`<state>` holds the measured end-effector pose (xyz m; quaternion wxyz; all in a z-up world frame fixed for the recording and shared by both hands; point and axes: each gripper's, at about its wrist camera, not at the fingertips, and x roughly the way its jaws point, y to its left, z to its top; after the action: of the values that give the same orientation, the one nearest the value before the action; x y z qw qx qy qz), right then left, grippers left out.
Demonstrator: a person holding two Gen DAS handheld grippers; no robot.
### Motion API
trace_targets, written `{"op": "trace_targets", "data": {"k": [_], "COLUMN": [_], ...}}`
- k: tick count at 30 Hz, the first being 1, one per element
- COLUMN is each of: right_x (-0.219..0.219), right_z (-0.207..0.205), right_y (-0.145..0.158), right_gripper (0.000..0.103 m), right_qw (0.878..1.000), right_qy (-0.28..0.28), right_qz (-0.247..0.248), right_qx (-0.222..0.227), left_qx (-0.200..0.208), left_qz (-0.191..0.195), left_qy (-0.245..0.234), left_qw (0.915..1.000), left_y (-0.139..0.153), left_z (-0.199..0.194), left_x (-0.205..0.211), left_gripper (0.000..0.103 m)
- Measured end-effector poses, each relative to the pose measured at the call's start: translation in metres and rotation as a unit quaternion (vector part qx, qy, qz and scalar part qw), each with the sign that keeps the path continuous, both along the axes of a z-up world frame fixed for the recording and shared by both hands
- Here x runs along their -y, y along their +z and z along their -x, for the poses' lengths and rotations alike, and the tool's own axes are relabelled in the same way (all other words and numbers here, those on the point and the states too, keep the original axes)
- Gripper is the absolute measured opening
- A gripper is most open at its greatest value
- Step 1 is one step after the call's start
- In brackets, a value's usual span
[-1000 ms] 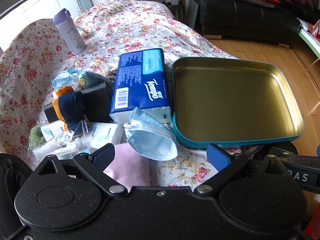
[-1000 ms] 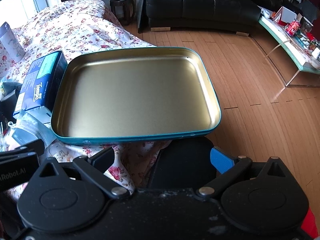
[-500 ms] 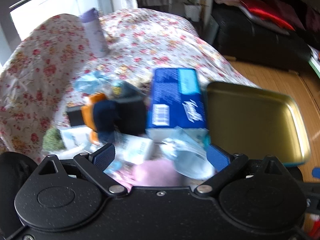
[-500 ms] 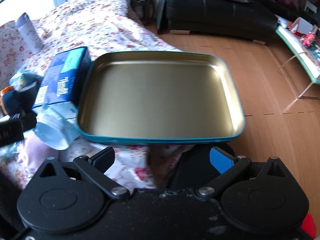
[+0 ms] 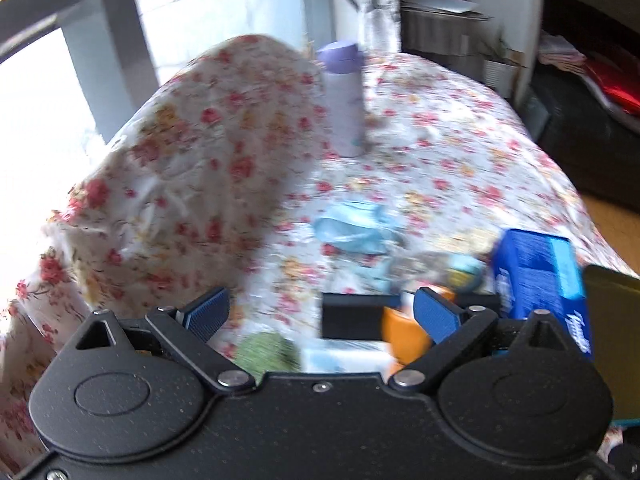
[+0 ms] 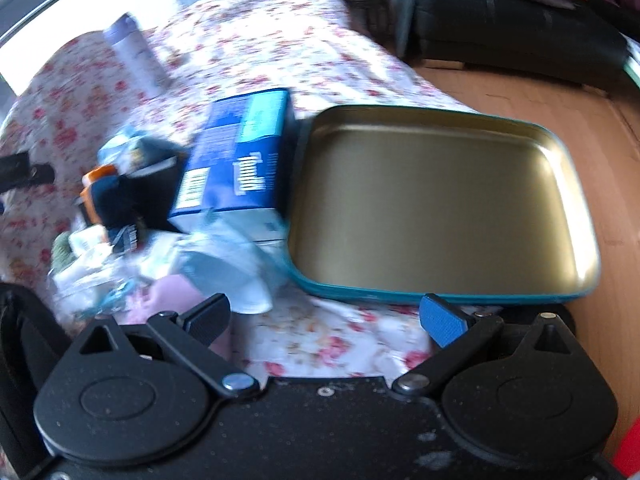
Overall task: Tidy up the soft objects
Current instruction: 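Move left tool to the green fuzzy ball while right tool approaches the orange-navy plush toy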
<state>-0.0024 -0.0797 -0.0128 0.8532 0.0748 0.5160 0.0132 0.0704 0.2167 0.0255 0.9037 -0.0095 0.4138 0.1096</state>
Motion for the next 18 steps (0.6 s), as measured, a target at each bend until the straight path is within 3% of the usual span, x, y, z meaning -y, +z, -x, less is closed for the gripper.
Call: {"op": "trace_targets", "data": {"k": [8, 12, 18], "right_x": [-0.028, -0.038, -0.055], "right_z": [-0.017, -0.024, -0.023], "right_y": [-0.003, -0.005, -0.002], "right_gripper": [0.102, 0.102, 0.101], "right_qw": [0.999, 0.998, 0.996], "right_qy": [0.038, 0.054, 0.084], "right_qz": [-0.026, -0.03, -0.009], "right_qx": [0.007, -0.004, 0.017], "left_qx": [-0.05, -0.084, -0.119], "left_qz": [-0.002, 0.008, 0.039], "left_qy": [0.017, 0.004, -0.025], "left_qw": [0.9986, 0.9964, 0.9918], "left_y": [-0.017, -0.03, -0.043], "left_z": [-0.017, -0.025, -0.027], "left_x": [-0.05, -0.063, -0.07], "left_gripper": [0.093, 0.091, 0.09]}}
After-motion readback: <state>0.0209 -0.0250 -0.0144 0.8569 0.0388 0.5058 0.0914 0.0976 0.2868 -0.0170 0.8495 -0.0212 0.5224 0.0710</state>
